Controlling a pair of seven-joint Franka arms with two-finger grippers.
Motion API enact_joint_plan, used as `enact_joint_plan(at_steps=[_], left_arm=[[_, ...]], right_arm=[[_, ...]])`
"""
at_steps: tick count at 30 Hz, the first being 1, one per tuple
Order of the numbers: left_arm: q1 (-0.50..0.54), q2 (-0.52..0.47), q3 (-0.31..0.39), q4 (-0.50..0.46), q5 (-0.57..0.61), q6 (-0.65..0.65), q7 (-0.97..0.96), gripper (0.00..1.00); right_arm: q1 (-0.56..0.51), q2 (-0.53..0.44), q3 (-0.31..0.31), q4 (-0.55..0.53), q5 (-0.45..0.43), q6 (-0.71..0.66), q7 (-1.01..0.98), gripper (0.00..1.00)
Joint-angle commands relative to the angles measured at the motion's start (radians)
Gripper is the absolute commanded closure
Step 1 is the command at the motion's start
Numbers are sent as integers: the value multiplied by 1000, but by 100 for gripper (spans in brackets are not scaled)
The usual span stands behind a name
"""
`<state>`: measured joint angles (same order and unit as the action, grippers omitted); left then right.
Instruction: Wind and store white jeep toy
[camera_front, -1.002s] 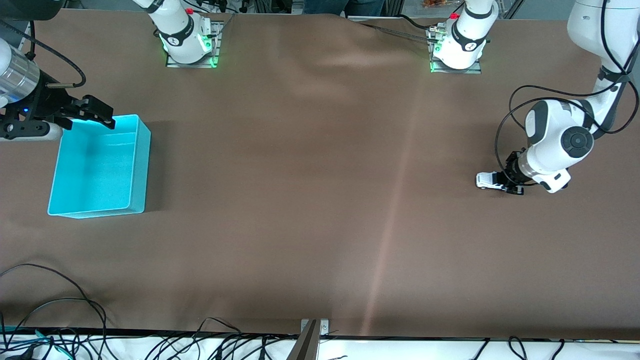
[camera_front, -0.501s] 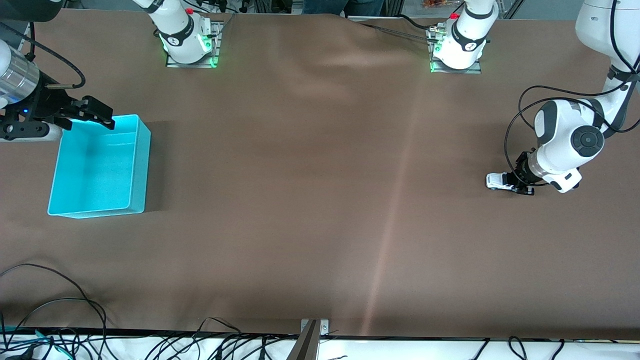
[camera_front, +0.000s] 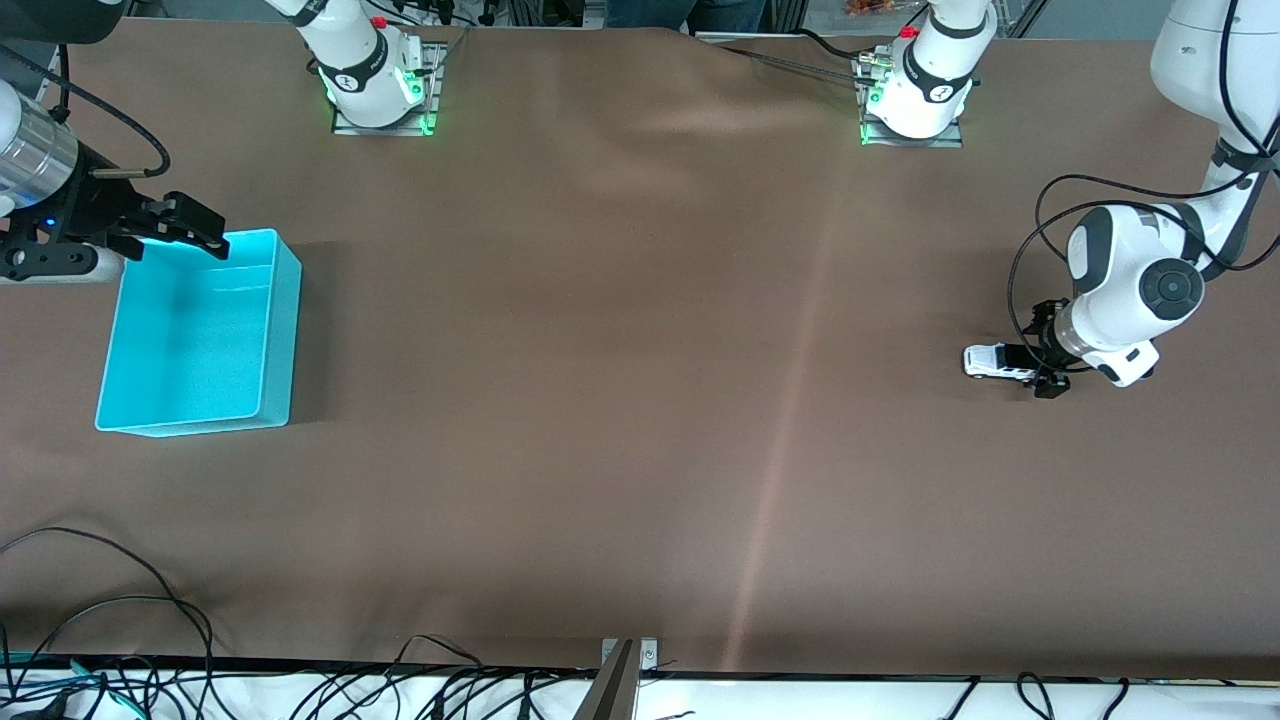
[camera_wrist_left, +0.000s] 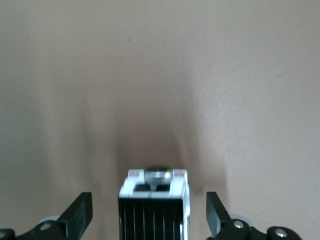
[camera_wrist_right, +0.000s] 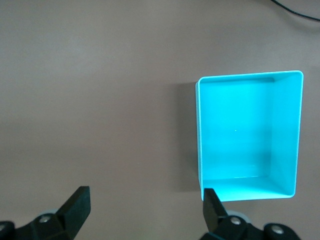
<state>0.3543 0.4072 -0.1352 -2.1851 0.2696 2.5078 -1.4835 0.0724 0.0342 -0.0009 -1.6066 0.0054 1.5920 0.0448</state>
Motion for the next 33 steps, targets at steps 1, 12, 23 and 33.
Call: enact_joint_plan(at_steps=[1, 12, 23, 33], left_arm=[[9, -70, -7, -2, 25, -82, 5, 0], [9, -168, -24, 11, 19, -162, 144, 0], [6, -205, -60, 197, -44, -343, 445, 0], [-3, -200, -60, 356, -104, -483, 819, 0]], right_arm=[[-3, 4, -1, 13, 16, -9, 9, 0], [-2, 3, -1, 13, 16, -18, 9, 0], [-2, 0, -1, 5, 15, -40, 7, 0], [-6, 3, -5, 11, 10, -44, 15, 0]])
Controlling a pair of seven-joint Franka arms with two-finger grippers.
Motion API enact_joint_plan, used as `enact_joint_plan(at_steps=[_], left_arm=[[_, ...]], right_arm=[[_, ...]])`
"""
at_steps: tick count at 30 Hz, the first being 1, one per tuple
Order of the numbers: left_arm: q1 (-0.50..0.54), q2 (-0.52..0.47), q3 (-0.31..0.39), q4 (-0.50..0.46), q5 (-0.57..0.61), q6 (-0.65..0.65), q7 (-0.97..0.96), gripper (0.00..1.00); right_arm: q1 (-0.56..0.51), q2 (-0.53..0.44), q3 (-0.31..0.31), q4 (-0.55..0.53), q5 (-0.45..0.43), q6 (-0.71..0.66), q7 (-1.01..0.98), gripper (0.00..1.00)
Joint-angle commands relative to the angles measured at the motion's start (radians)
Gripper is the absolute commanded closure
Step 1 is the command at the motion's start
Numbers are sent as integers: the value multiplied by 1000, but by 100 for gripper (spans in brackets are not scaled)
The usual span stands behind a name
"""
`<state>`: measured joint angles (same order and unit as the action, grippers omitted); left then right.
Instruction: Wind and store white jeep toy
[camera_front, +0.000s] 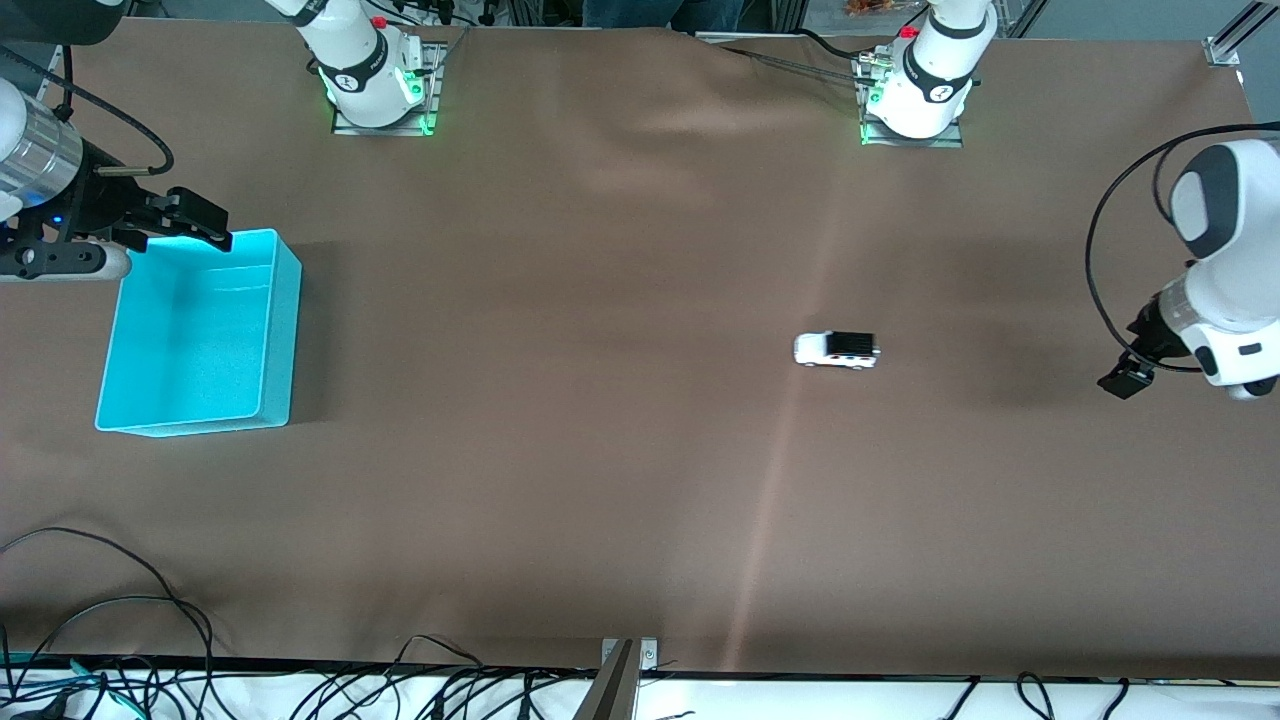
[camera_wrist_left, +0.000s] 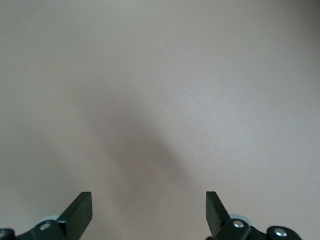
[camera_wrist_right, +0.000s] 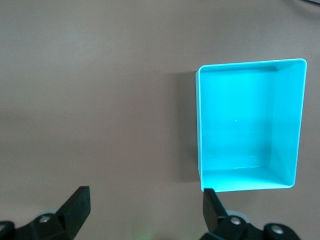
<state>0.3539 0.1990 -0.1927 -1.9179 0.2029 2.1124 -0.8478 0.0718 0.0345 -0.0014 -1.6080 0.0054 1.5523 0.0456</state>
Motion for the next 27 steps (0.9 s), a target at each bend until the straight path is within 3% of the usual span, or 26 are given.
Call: enact_joint_plan(at_steps=[1, 15, 27], left_arm=[[-4, 8, -2, 108, -37, -104, 220, 0], [-29, 17, -57, 324, -34, -316, 714, 0], [-102, 17, -60, 451, -83, -408, 863, 0]], right_arm=[[-6, 1, -8, 13, 11, -8, 17, 0], [-3, -7, -14, 16, 8, 6, 31, 0], [-4, -2, -19, 14, 7, 12, 31, 0]])
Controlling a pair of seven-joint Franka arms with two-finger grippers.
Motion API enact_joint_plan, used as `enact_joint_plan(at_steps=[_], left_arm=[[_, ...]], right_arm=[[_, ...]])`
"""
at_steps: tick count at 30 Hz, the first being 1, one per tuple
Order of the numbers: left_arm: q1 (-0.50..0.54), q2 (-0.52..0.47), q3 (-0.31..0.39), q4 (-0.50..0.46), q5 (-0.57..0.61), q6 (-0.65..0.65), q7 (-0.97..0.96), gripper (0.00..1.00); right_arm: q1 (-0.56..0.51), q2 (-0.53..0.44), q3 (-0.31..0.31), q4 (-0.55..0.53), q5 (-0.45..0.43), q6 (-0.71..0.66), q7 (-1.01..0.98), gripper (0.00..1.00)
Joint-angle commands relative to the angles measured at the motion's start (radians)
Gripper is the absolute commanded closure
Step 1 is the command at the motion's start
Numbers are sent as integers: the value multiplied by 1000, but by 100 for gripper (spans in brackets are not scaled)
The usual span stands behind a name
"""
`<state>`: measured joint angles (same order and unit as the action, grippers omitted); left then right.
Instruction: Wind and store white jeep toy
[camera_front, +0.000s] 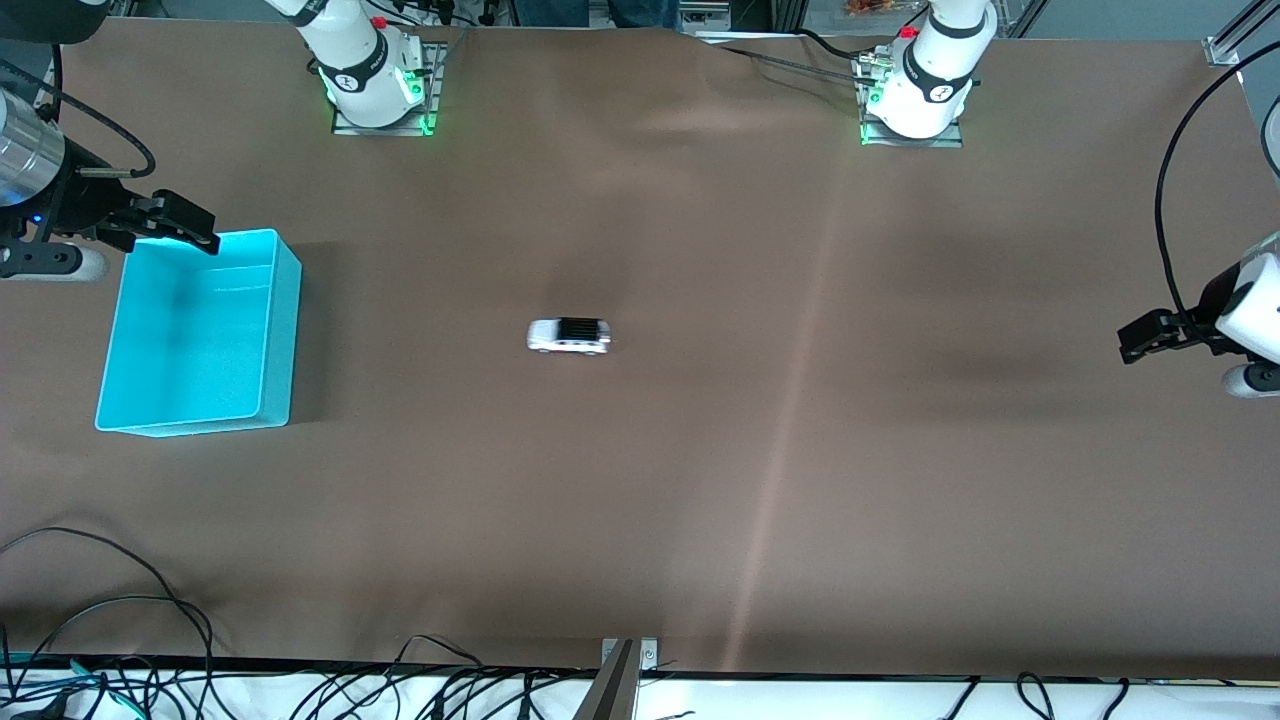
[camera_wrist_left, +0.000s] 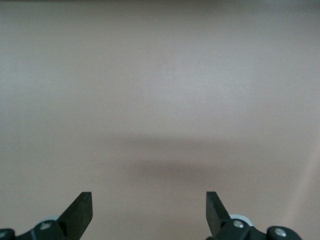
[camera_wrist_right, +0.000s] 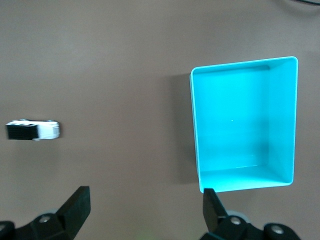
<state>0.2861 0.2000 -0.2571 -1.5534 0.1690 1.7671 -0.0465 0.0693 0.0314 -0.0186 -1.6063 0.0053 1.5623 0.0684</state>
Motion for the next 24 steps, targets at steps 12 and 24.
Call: enact_joint_plan(at_steps=[12, 24], left_arm=[[-48, 19, 5, 138, -183, -74, 62, 0], [-35, 19, 9, 124, -186, -84, 62, 0]], right_arm=[[7, 2, 6, 22, 4, 4, 57, 0], [1, 7, 2, 20, 2, 4, 54, 0]])
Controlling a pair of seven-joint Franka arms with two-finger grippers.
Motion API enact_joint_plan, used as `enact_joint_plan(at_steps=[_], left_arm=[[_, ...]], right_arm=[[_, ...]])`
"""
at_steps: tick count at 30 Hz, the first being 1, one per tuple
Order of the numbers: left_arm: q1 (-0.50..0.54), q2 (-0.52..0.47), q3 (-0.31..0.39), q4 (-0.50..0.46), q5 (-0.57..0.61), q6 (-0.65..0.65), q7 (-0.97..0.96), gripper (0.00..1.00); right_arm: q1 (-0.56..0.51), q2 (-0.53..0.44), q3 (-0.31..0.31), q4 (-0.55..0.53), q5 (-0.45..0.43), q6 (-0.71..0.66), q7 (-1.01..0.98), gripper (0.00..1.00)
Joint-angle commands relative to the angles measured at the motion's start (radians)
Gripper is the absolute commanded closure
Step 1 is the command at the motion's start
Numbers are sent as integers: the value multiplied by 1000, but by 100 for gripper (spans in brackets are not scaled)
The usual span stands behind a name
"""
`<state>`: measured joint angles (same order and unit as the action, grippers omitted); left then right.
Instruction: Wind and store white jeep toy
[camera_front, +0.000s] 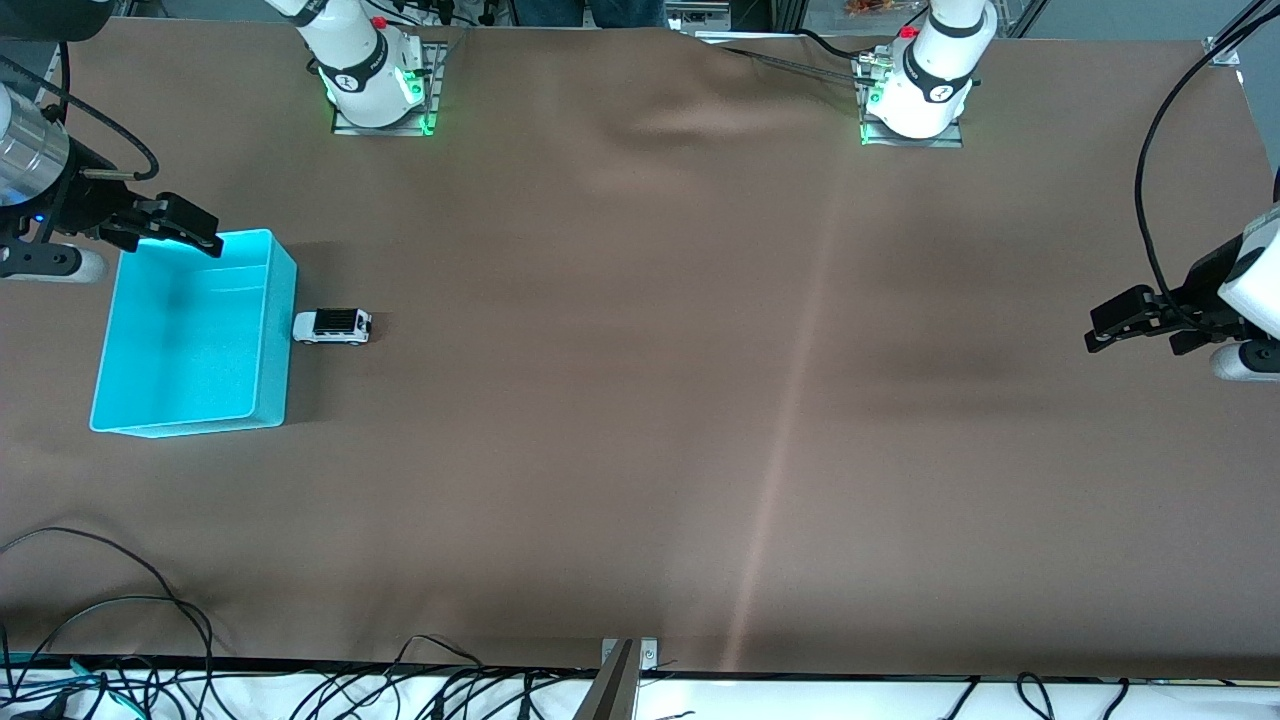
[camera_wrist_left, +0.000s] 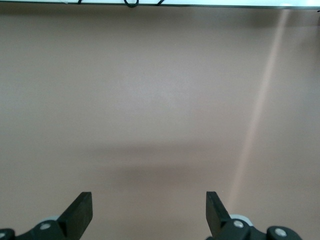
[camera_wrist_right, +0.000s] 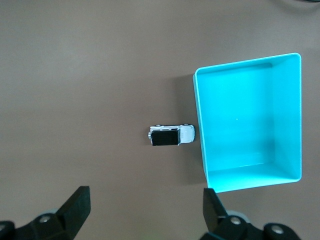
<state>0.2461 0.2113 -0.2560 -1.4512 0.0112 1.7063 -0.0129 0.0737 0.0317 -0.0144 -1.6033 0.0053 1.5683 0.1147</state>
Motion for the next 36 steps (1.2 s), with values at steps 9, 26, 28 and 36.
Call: enact_joint_plan(at_steps=[9, 26, 28, 36], left_arm=[[9, 8, 11, 21, -25, -23, 25, 0], [7, 8, 6, 21, -25, -31, 22, 0], [7, 8, 8, 21, -25, -31, 22, 0], [7, 8, 6, 21, -25, -31, 22, 0]], right_arm=[[-11, 24, -9, 17, 4, 3, 11, 0], [-8, 10, 8, -196, -1, 212, 22, 0], [-8, 8, 8, -231, -1, 242, 22, 0], [-8, 8, 10, -360, 2, 350, 22, 0]])
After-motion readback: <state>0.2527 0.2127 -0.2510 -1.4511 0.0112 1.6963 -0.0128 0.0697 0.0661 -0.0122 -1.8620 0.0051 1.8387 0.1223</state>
